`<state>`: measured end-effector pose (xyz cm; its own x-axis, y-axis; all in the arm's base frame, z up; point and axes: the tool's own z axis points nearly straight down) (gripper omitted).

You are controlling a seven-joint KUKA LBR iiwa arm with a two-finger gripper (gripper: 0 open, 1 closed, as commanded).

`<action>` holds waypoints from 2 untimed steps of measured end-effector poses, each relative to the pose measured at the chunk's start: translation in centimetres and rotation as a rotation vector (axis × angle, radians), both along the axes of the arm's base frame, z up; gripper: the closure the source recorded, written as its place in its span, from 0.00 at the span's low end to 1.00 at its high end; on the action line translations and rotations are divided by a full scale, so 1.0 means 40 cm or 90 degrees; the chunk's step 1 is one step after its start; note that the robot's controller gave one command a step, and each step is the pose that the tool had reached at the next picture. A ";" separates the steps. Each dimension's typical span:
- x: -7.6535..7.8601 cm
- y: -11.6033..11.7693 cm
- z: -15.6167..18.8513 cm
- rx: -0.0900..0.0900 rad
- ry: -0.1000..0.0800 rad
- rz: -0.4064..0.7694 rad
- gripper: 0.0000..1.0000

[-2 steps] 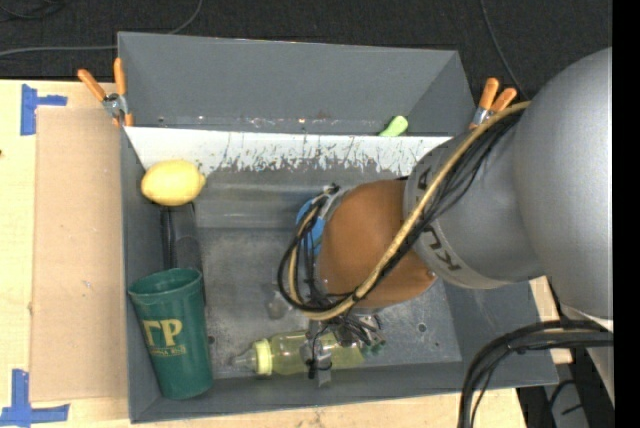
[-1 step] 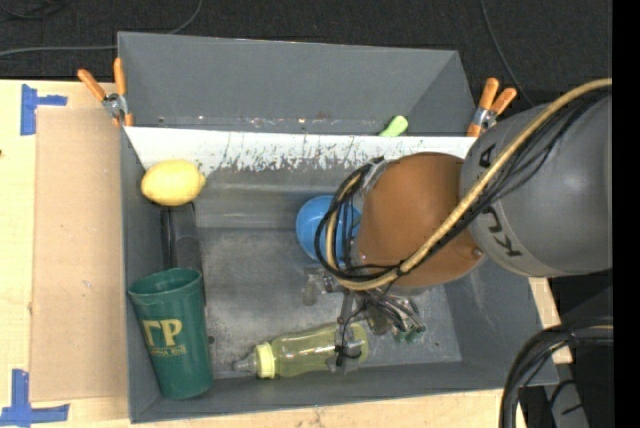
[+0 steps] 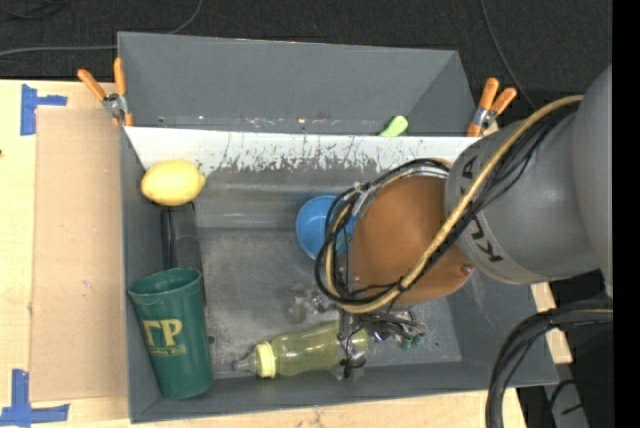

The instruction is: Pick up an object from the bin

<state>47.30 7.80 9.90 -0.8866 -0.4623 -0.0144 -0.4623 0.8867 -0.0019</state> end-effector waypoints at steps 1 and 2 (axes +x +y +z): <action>0.008 -0.010 -0.066 0.000 -0.006 -0.005 0.00; 0.003 0.002 -0.072 -0.001 -0.003 0.067 1.00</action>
Offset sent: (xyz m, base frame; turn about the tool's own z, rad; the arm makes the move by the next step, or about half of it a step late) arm 0.0002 0.0045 -0.0290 -0.1751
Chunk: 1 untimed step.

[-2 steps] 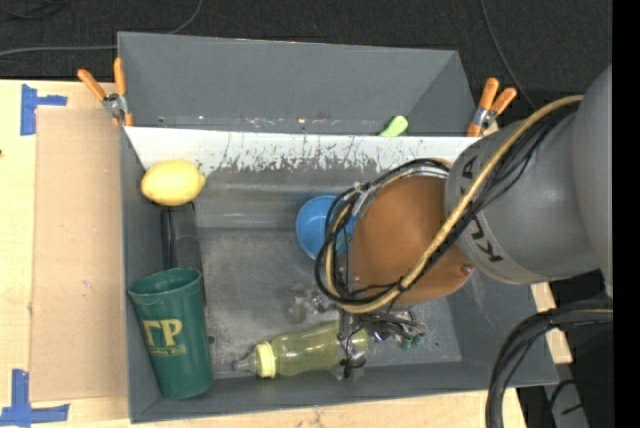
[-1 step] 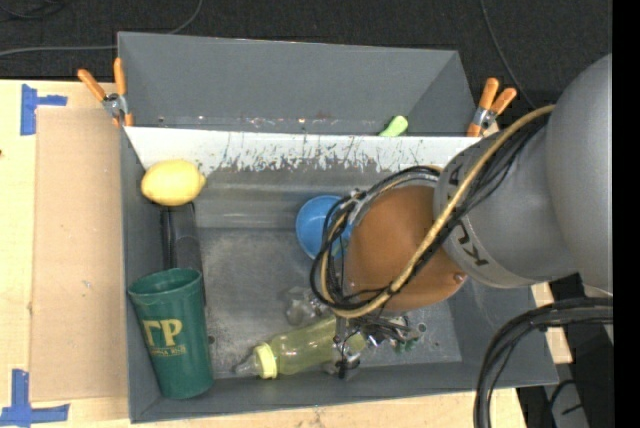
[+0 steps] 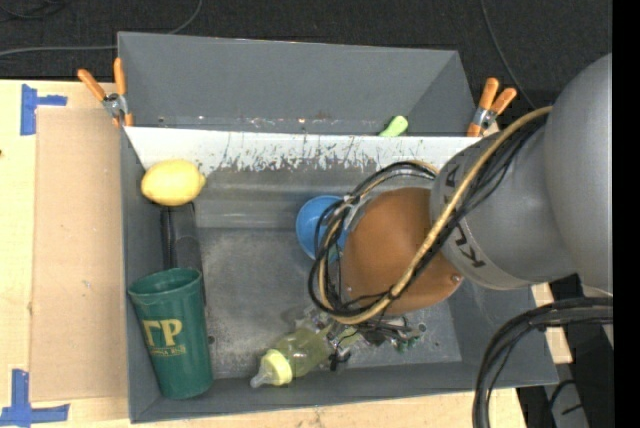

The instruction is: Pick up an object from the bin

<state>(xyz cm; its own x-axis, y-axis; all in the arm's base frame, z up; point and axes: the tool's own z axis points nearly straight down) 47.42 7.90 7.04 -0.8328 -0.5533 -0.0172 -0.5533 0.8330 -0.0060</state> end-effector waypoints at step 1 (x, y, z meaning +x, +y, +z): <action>0.003 0.004 0.001 0.000 -0.003 0.022 1.00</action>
Offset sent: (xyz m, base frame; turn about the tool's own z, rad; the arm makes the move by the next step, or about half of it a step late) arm 0.0009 0.0011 0.0077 -0.0205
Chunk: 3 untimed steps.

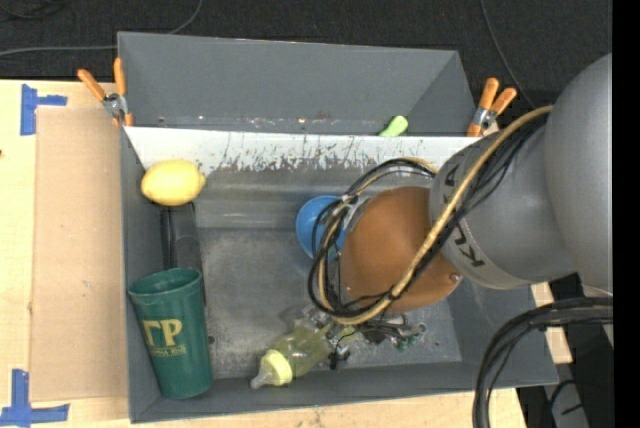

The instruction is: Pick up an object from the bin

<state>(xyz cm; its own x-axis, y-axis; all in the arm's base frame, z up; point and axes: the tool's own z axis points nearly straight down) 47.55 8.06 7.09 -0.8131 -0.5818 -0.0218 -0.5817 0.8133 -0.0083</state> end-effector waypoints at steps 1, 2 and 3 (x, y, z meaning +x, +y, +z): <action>-0.001 0.000 0.008 0.000 0.001 -0.002 1.00; -0.005 0.000 0.029 -0.001 0.004 -0.004 1.00; -0.006 0.001 0.068 -0.001 0.006 -0.005 1.00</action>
Offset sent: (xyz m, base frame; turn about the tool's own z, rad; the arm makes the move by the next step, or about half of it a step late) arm -0.0003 -0.0001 0.0254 0.0008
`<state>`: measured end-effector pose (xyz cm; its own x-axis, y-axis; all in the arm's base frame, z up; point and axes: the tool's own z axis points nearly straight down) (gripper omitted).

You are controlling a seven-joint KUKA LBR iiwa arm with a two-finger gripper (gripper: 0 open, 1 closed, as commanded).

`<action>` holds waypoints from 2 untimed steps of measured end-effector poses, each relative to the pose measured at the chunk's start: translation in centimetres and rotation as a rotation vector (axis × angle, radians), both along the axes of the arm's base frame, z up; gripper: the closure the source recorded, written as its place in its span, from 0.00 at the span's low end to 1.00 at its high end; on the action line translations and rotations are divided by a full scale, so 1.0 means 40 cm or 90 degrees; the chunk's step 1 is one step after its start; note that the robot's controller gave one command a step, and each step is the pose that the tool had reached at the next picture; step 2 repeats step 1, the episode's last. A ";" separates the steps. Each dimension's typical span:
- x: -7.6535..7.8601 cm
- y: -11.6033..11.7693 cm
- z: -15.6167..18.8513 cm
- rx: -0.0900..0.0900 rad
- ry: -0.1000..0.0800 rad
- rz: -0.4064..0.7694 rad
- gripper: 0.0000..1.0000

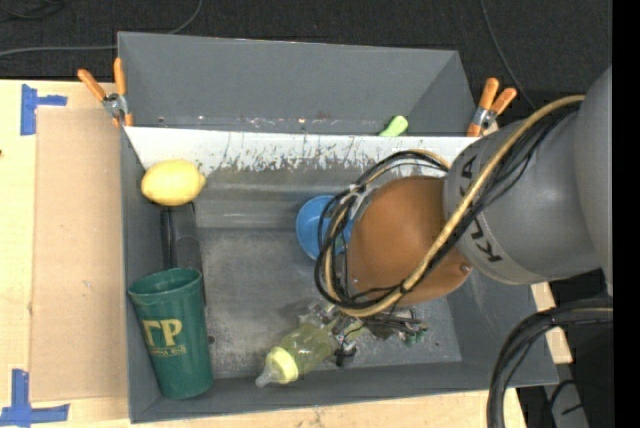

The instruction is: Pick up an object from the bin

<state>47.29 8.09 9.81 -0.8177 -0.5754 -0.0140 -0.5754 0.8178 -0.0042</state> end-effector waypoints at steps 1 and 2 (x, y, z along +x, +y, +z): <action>0.001 0.000 0.043 0.000 -0.001 0.000 1.00; 0.001 0.000 0.043 0.000 -0.001 0.000 1.00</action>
Offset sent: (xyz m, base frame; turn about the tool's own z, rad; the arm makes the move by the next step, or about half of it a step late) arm 0.0004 0.0001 0.0208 0.0006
